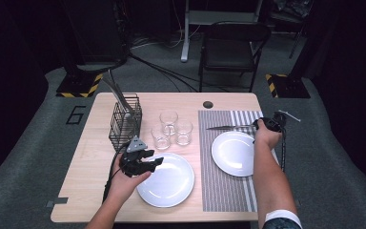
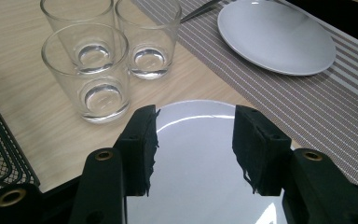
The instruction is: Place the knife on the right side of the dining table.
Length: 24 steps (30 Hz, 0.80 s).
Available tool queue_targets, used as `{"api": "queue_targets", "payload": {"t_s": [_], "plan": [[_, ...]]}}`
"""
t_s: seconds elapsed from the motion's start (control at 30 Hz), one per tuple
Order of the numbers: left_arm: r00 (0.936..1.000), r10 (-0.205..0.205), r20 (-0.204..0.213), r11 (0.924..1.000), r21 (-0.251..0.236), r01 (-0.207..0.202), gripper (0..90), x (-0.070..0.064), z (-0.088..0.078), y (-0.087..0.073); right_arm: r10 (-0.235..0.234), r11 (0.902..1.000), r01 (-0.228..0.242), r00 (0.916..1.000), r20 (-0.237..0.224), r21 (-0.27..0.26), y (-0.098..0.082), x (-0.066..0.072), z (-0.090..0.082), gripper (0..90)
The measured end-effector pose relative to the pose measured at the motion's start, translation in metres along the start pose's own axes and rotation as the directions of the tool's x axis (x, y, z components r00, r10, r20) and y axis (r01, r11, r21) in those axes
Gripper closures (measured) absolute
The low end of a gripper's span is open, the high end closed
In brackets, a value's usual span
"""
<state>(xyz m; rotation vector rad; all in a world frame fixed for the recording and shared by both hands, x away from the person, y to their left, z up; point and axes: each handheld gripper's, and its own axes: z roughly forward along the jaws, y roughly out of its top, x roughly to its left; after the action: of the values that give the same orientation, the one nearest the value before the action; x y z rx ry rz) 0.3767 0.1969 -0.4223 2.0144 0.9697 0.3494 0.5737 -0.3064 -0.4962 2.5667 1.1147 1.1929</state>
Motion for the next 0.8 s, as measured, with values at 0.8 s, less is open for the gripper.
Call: {"api": "queue_targets", "payload": {"t_s": [0.8], "plan": [[1.0,0.002,0.0,1.0,0.006,-0.002,49.8,-0.0002,0.0025,-0.0009,0.004,0.9996,-0.003,1.0,-0.009,0.029,0.0026,-0.0076,0.009,68.7]]}}
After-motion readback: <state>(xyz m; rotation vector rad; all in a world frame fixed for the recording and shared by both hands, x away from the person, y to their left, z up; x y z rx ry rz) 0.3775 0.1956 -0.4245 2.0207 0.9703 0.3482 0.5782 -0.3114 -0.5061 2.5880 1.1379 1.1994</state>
